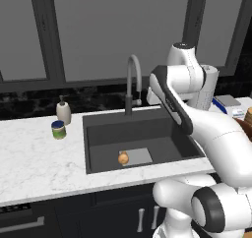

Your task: Pick the squash from the sink and place it in the bowl. Then pick the bowl and place it in the microwave. Then close the microwave door and press the start button.

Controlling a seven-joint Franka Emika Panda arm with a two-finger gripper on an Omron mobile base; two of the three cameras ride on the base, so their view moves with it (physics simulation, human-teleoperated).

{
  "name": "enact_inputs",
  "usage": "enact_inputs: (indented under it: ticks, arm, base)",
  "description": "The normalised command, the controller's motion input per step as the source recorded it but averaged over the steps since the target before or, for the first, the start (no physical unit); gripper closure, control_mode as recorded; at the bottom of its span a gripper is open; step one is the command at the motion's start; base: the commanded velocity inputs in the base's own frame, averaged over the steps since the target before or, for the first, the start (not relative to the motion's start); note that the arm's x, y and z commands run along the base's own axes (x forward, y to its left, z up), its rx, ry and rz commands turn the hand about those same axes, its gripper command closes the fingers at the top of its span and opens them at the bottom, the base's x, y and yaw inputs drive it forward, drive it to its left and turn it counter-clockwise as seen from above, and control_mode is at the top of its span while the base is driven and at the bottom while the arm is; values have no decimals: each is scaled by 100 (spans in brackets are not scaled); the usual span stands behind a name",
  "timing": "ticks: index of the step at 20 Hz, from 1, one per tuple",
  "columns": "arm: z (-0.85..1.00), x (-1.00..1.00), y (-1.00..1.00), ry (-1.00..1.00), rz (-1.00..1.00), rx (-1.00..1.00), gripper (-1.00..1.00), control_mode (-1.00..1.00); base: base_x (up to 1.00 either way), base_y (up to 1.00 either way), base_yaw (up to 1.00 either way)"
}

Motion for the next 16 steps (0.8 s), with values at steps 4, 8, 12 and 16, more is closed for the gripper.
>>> enact_inputs:
  ticks: [4, 8, 12, 16]
  arm:
    - [-8, -6, 23, 2, 0, 0, -100, -100]
    - [-42, -3, 57, 19, 1, 0, -100, -100]
    - [-63, 23, 60, 33, 0, 0, -100, -100]
    - [-66, 36, 44, 28, 0, 0, -100, -100]
  base:
    - [0, 0, 0]
    - [0, 0, 0]
    - [0, 0, 0]
    - [0, 0, 0]
